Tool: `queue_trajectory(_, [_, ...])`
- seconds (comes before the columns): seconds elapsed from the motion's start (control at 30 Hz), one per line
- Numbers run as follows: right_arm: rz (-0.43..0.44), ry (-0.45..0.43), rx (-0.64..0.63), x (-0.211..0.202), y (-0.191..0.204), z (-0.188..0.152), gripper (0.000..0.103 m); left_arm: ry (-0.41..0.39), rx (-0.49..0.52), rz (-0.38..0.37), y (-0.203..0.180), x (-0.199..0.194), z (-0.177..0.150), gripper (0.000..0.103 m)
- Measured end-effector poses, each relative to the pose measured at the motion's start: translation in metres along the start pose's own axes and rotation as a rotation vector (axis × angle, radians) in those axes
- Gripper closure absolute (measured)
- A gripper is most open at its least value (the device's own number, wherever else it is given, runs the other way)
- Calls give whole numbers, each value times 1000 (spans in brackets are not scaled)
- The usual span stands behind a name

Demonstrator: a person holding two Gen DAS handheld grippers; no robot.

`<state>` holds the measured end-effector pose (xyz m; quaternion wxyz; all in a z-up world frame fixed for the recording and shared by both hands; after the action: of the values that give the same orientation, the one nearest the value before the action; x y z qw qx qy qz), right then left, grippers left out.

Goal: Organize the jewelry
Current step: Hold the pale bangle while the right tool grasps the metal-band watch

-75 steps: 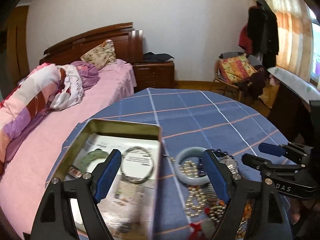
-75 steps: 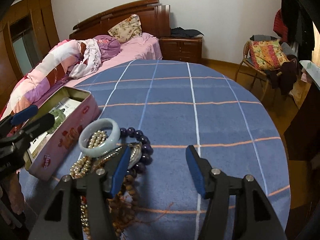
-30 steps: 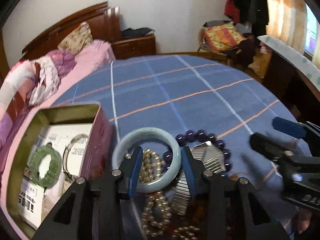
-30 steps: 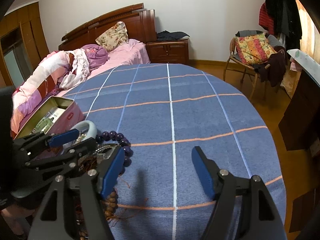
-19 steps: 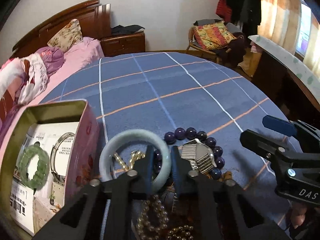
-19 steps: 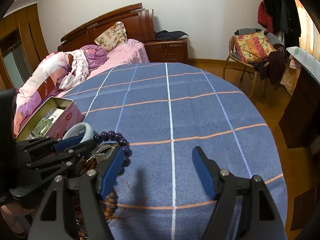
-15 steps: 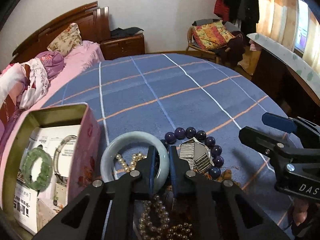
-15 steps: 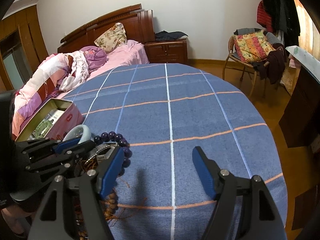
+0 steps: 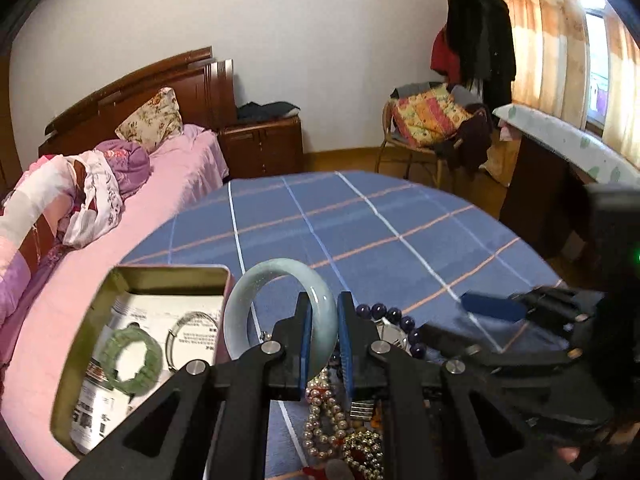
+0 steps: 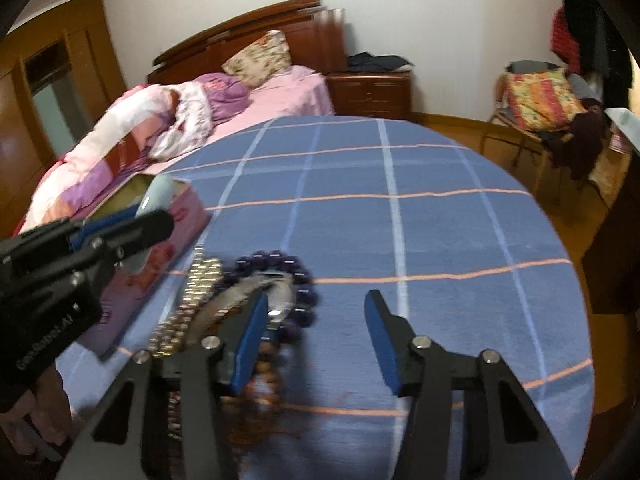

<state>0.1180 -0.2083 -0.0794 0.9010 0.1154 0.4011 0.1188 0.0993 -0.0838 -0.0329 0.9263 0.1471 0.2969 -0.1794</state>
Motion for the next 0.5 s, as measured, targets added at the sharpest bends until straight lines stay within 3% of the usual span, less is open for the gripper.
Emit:
queue_trajectory(0.27, [53,43,-52,12,31,1,51,-25,-11,57,17,-13,2,91])
queue_trajectory(0.5, [-31,107,-44,34,37,-2,51,-10,-71,99,43,-10,-10,91])
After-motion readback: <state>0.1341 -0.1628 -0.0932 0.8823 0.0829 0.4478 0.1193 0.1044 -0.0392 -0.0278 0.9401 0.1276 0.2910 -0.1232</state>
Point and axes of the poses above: each gripper's, at about its wrist camera, not at the fingertips, and x roughly the way its jaws point, y to its left, z to its top, the point moved 2 cm from there along x, roughly the way its jaws point, and after that the axes turned 10 degrees about x, right-handed, at the moved point
